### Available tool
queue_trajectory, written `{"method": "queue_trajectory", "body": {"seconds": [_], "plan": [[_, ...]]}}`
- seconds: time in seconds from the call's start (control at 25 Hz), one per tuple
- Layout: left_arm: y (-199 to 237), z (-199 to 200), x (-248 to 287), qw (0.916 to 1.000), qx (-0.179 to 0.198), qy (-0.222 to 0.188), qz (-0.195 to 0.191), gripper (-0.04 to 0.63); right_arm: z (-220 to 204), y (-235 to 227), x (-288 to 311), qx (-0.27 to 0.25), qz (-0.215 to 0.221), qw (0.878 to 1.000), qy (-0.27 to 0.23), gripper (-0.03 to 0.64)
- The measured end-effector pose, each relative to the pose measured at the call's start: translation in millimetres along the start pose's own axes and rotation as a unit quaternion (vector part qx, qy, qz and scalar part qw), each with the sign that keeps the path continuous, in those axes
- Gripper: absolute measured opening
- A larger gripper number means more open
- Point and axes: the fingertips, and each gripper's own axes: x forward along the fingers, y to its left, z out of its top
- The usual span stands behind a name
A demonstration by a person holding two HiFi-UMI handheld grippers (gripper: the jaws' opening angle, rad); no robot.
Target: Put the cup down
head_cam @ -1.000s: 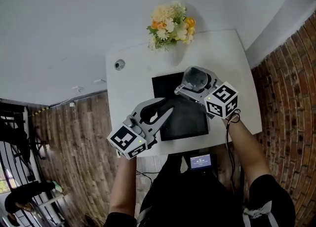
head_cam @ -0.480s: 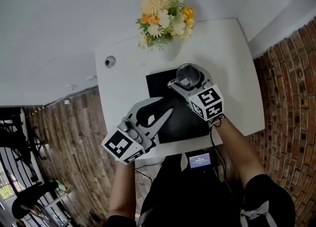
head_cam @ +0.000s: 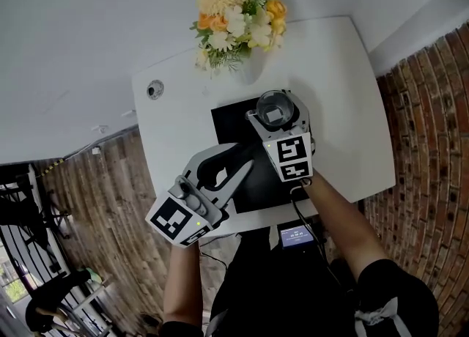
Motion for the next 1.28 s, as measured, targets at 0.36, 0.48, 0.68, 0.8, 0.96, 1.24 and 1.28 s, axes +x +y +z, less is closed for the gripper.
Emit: {"method": "queue_trajectory", "body": {"seconds": [0.36,0.48,0.68,0.8,0.96,1.24,1.28], "plan": [[3.4,0.4,-1.2,1.0000,-0.001,-0.003,-0.001,0.098,-5.7,-4.9,4.8,-0.024,-0.053,0.998,0.020,0.411],[4.4,0.7,-3.5,1.0000,-0.001,-0.004,0.000,0.098,-7.3,-4.7,6.0,-0.033,-0.061,0.997,0.026,0.413],[5.6,0.3,-4.6,1.0000,-0.003,-0.004,0.000,0.098,-8.6,-4.8,7.8,-0.036,-0.066,0.997,0.032,0.413],[5.5,1.1,-4.8,1.0000,-0.003,-0.007,-0.001,0.098,-9.9,-4.8,7.6,-0.038,-0.065,0.996,0.036,0.413],[5.7,1.9,-6.3,1.0000,-0.002,-0.007,0.000,0.098,-11.2,-4.7,7.0,-0.037,-0.063,0.996,0.045,0.413],[3.6,3.2,-7.7,1.0000,-0.001,-0.009,-0.001,0.098,-15.6,-7.3,3.8,-0.044,-0.059,0.995,0.064,0.413],[3.2,3.3,-7.9,1.0000,-0.001,-0.009,-0.001,0.098,-15.6,-6.2,3.1,-0.045,-0.055,0.995,0.065,0.413]]}}
